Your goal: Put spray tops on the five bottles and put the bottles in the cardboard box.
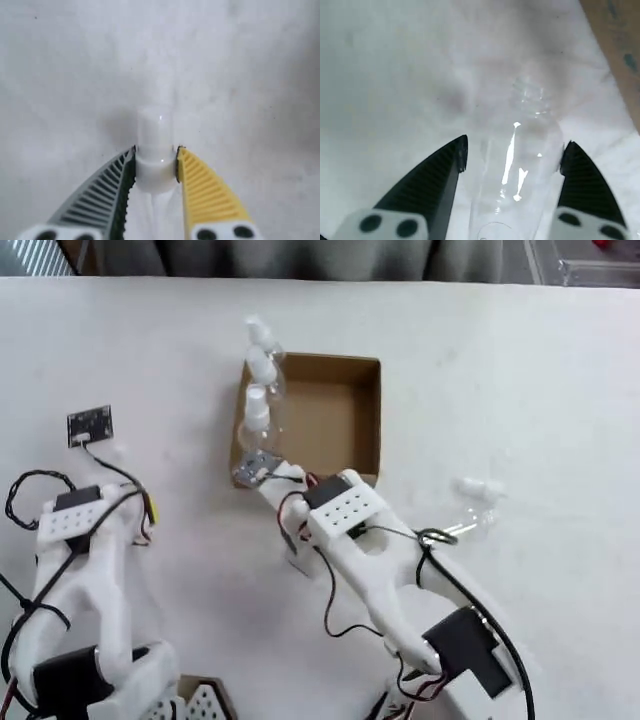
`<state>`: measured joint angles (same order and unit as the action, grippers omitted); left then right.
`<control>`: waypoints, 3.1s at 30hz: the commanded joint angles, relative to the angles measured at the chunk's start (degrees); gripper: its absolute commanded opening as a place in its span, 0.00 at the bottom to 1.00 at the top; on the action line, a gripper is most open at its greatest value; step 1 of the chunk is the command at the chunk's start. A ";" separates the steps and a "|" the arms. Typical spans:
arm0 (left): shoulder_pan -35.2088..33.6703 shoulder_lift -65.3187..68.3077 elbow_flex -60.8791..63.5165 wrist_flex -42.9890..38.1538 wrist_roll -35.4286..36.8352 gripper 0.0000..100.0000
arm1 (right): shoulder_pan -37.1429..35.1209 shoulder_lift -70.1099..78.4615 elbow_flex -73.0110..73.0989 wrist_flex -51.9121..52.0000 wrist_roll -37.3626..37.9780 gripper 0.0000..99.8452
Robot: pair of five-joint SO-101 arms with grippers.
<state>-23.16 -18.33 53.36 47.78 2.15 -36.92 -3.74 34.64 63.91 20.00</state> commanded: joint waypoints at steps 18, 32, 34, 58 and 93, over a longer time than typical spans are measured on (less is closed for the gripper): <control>-0.57 -2.59 -0.44 -0.88 0.53 0.02 | 4.26 -0.48 -2.81 -0.66 2.46 0.02; -0.57 -2.59 -0.44 -0.97 0.53 0.02 | 18.33 -10.33 -2.37 0.75 -19.96 0.02; -0.57 -2.59 -0.44 -0.97 0.53 0.02 | 20.00 -10.07 -2.37 0.75 -21.27 0.02; -0.57 -2.59 -0.35 -0.70 0.53 0.02 | 20.88 -4.62 -2.81 0.66 -11.08 0.24; -0.57 -2.59 -0.35 -0.70 0.53 0.02 | 19.12 1.19 -4.13 0.13 -7.12 0.16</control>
<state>-23.16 -18.33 53.36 47.78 2.15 -17.23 -2.59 33.05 63.91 12.44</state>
